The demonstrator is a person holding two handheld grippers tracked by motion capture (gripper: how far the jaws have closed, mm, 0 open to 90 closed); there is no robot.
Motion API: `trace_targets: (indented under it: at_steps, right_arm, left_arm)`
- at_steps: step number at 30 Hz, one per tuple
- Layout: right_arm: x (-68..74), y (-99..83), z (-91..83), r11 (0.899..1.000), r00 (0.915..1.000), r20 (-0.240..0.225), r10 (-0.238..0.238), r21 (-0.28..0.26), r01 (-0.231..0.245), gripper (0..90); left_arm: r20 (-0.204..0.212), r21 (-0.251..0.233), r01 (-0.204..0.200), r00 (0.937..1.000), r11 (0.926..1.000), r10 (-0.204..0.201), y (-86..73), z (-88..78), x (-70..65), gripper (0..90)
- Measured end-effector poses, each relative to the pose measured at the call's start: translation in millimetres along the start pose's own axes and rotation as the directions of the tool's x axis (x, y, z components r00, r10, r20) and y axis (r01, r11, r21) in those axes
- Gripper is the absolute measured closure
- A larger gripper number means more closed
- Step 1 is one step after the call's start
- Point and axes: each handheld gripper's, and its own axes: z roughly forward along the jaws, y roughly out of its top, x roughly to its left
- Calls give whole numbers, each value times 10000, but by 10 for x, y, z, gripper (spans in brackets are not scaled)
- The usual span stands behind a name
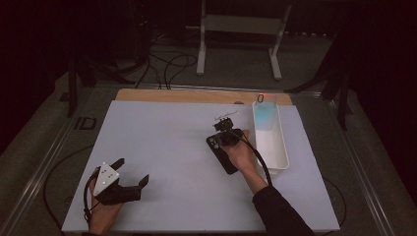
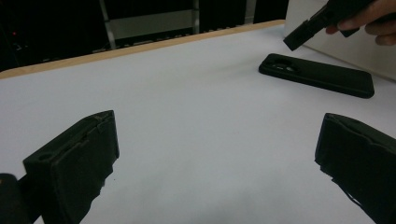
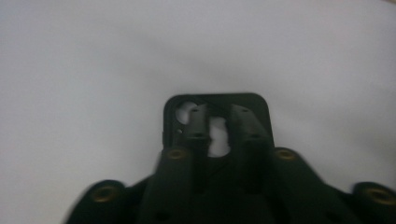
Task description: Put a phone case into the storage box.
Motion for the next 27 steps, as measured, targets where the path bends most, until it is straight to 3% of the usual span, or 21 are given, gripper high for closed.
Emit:
trace_targets:
  at_steps: [3, 6, 11, 15, 19, 24, 27]
  right_arm:
    - [10, -10, 34, 9998, 9998, 182, -31, 176, 28, 897]
    - [5, -29, 87, 9990, 9996, 269, -49, 442, 37, 900]
    - [-14, -52, 111, 9973, 9932, 1159, -70, 732, -16, 900]
    - [-62, -61, 121, 9960, 9883, 1512, 195, 831, -323, 900]
    - [-154, -86, 145, 9907, 9723, 2146, 924, 779, -1113, 900]
    - [-203, -116, 213, 9822, 9632, 2404, 1206, 1116, -1508, 900]
    - [-204, -124, 233, 9819, 9614, 2493, 1161, 1169, -1489, 900]
  left_arm:
    - [1, -3, -5, 10000, 10000, 5, 0, -2, 0, 2]
    - [-2, 1, -7, 10000, 10000, 7, 0, -1, 0, 2]
    - [3, 3, -9, 10000, 10000, 9, 0, 0, -1, 2]
    - [14, 11, -15, 10000, 10000, 15, 0, 0, -2, 2]
    - [23, 20, -28, 10000, 10000, 28, 1, 0, -3, 2]
    - [13, 21, -27, 10000, 10000, 27, 1, 0, -2, 2]
    - [1, 15, -21, 10000, 10000, 21, 0, 0, -1, 2]
